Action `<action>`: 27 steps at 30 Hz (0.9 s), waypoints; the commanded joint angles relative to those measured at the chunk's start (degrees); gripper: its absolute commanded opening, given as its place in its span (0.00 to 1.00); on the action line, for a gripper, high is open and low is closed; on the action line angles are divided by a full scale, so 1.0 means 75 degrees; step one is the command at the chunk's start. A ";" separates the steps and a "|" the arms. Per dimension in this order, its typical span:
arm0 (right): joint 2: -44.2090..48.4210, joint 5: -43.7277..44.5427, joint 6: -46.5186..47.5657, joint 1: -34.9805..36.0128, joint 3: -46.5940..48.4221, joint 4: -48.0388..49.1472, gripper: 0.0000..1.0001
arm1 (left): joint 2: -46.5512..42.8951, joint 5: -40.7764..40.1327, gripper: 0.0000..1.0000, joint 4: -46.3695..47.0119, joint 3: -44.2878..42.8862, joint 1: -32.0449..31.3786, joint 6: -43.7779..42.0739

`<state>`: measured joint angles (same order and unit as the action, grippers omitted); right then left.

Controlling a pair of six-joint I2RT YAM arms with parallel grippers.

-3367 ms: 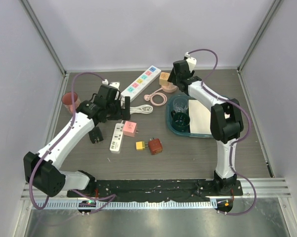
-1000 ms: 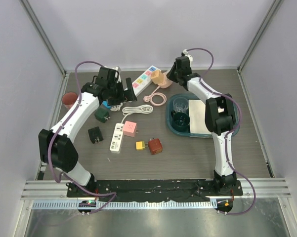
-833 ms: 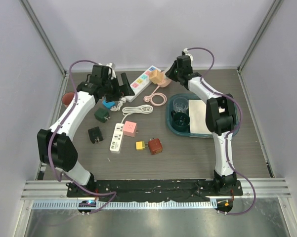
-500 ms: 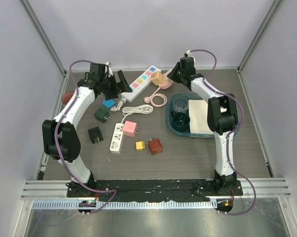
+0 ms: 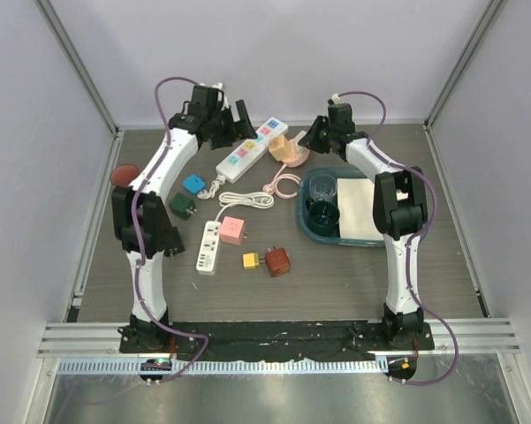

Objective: Pull the plug off the socket

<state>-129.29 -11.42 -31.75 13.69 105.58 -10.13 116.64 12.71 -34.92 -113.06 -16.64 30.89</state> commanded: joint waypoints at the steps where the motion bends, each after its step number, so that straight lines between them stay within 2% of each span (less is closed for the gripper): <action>1: -0.0198 -0.0915 0.0096 0.0061 0.0419 -0.0207 0.01 | 0.0840 0.0262 0.91 0.0050 -0.0827 -0.0194 0.0297; 8: -0.0233 -0.0798 0.0108 0.0108 0.0173 -0.0231 0.01 | 0.1919 0.0215 0.98 0.0319 -0.1566 -0.0605 0.0427; 17: 0.0141 -0.0657 0.0295 0.0272 -0.0225 -0.0185 0.01 | 0.2225 -0.0205 1.00 0.1467 -0.1344 -0.0898 0.0509; 21: 0.0165 -0.0704 0.0249 0.0389 -0.0343 -0.0103 0.01 | 0.2587 -0.0675 0.99 0.1164 -0.1776 -0.0910 0.0744; 27: 0.0329 -0.0680 0.0202 0.0565 -0.0483 0.0038 0.01 | 0.2729 -0.0885 0.97 0.1245 -0.1743 -0.1038 0.0651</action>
<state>-130.96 -15.14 -30.28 15.99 103.13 -9.61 136.16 8.86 -27.81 -124.33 -23.75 36.14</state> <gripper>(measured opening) 0.236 0.977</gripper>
